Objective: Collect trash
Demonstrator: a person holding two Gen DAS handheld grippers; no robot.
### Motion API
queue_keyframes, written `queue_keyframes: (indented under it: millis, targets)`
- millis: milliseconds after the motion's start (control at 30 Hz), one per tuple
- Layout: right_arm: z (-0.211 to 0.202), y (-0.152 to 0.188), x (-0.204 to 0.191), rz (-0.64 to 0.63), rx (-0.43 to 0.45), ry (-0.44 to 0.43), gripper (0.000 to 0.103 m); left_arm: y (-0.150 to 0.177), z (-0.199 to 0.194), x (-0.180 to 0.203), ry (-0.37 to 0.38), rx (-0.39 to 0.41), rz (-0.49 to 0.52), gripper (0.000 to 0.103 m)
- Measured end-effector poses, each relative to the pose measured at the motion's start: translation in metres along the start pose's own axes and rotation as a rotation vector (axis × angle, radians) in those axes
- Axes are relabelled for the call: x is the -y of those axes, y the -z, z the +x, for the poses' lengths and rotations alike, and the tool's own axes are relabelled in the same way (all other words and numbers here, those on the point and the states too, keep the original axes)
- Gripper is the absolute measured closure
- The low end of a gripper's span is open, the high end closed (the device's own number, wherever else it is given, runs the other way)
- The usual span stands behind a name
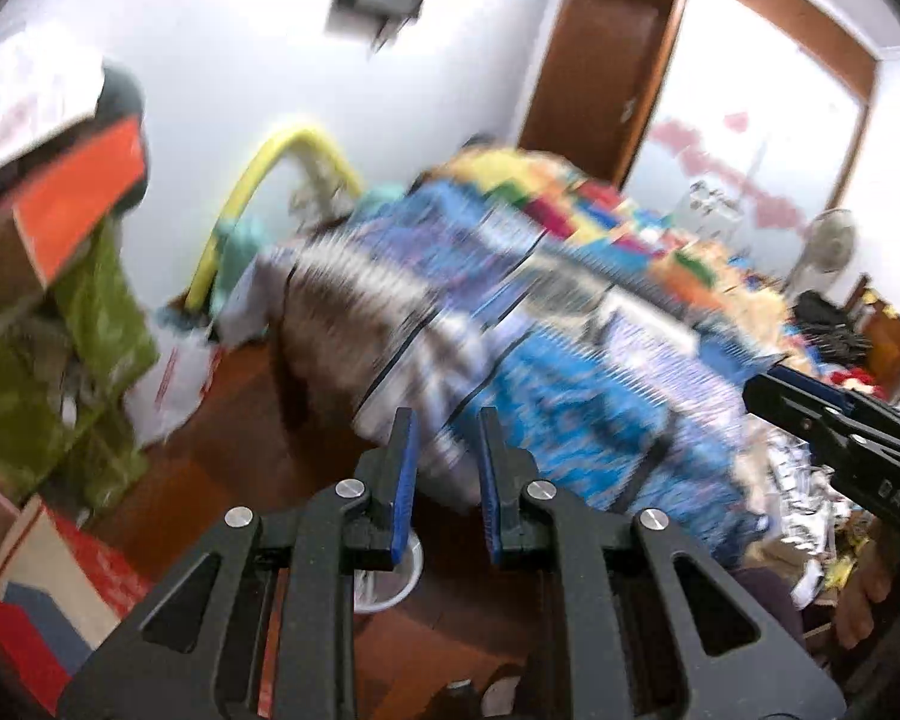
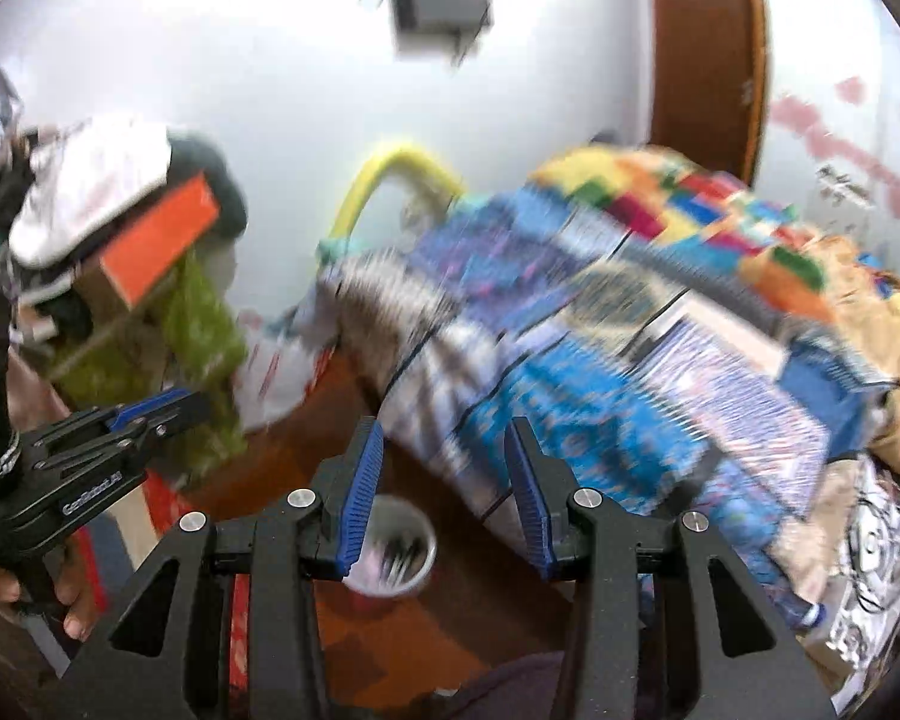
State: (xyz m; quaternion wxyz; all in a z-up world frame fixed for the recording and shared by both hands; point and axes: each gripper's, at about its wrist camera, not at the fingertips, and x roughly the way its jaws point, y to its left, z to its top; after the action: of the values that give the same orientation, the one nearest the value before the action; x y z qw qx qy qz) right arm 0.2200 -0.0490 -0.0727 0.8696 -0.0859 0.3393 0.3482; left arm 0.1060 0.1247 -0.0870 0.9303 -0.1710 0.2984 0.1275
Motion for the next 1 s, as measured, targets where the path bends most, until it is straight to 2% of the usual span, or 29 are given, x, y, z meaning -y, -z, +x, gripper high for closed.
queue_keyframes:
  millis: [100,233,400,467,500,567,600,633,667,733,833,1000]
  targets:
    - [-0.041,0.001,0.007,0.036,0.095,0.037,0.064,-0.005,-0.034,0.023,0.059,0.068,0.035,0.086]
    - [-0.089,0.012,0.011,0.088,0.209,0.097,0.064,-0.001,-0.077,0.05,0.113,0.144,0.107,0.069]
    - [-0.131,0.033,0.008,0.146,0.293,0.193,0.061,0.01,-0.114,0.069,0.162,0.189,0.174,0.062]
    - [-0.142,0.041,0.005,0.16,0.31,0.229,0.049,0.017,-0.127,0.075,0.164,0.209,0.204,0.051]
    - [-0.147,0.044,0.003,0.162,0.318,0.246,0.047,0.02,-0.132,0.077,0.161,0.216,0.214,0.047]
    - [-0.156,0.05,-0.004,0.158,0.347,0.291,0.037,0.027,-0.141,0.08,0.164,0.221,0.227,0.03]
    - [-0.16,0.053,-0.006,0.152,0.356,0.309,0.032,0.029,-0.144,0.08,0.163,0.223,0.23,0.025]
    - [-0.163,0.054,-0.012,0.147,0.366,0.337,0.021,0.032,-0.148,0.081,0.16,0.228,0.235,0.017]
    - [-0.167,0.057,-0.013,0.144,0.377,0.352,0.012,0.035,-0.151,0.082,0.152,0.24,0.244,0.012]
    - [-0.176,0.063,-0.022,0.14,0.411,0.386,0.0,0.039,-0.154,0.082,0.138,0.256,0.255,0.012]
    - [-0.184,0.071,-0.028,0.143,0.441,0.412,0.0,0.044,-0.159,0.08,0.147,0.255,0.261,0.012]
    - [-0.186,0.076,-0.037,0.131,0.437,0.444,0.0,0.048,-0.164,0.075,0.16,0.253,0.251,0.012]
